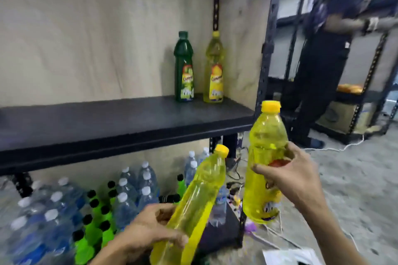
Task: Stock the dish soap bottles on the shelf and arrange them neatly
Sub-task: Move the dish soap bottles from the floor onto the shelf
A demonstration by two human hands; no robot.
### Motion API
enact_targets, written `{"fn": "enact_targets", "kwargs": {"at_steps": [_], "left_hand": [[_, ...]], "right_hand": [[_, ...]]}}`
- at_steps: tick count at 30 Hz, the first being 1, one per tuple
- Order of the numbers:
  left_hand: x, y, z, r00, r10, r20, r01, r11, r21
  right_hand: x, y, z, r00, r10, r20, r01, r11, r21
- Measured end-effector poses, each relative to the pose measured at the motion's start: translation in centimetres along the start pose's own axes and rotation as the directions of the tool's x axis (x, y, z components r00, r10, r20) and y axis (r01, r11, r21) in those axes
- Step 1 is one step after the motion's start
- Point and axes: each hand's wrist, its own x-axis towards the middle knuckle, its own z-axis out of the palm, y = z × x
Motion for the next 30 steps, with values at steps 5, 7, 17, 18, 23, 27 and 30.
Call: {"fn": "enact_targets", "kwargs": {"at_steps": [5,7,17,18,23,27,30], "left_hand": [[-2.8,12.2,-2.7,0.901,0.295,-0.317,-0.355,0.923,-0.149],[-1.6,17.2,-4.2,0.821,0.358,-0.445,-0.44,0.893,-0.094],[15.5,26.0,-12.4,0.563,0.345,-0.751,-0.161,0.937,0.309],[16.6,26.2,-13.1,0.592,0.341,-0.73,-0.098,0.93,0.354],[20.1,26.3,-15.2,0.701,0.257,-0.665,0.074,0.902,0.426],[21.9,25.3,-15.6,0.741,0.208,-0.639,0.097,0.908,0.408],[22.9,24.6,-15.9,0.754,0.199,-0.626,0.097,0.909,0.406]], "right_hand": [[4.6,-11.9,-1.0,0.981,-0.187,-0.045,0.19,0.978,0.081],[7.9,-14.8,0.3,0.98,-0.187,-0.064,0.191,0.979,0.069],[21.4,-16.9,9.8,0.987,-0.133,-0.095,0.115,0.978,-0.171],[22.4,-16.3,10.5,0.989,-0.104,-0.102,0.085,0.982,-0.169],[25.2,-13.8,12.6,0.987,-0.05,-0.152,0.031,0.992,-0.124],[25.9,-12.5,12.6,0.981,-0.128,-0.143,0.102,0.98,-0.171],[26.1,-11.7,12.3,0.979,-0.178,-0.096,0.159,0.97,-0.183]]}}
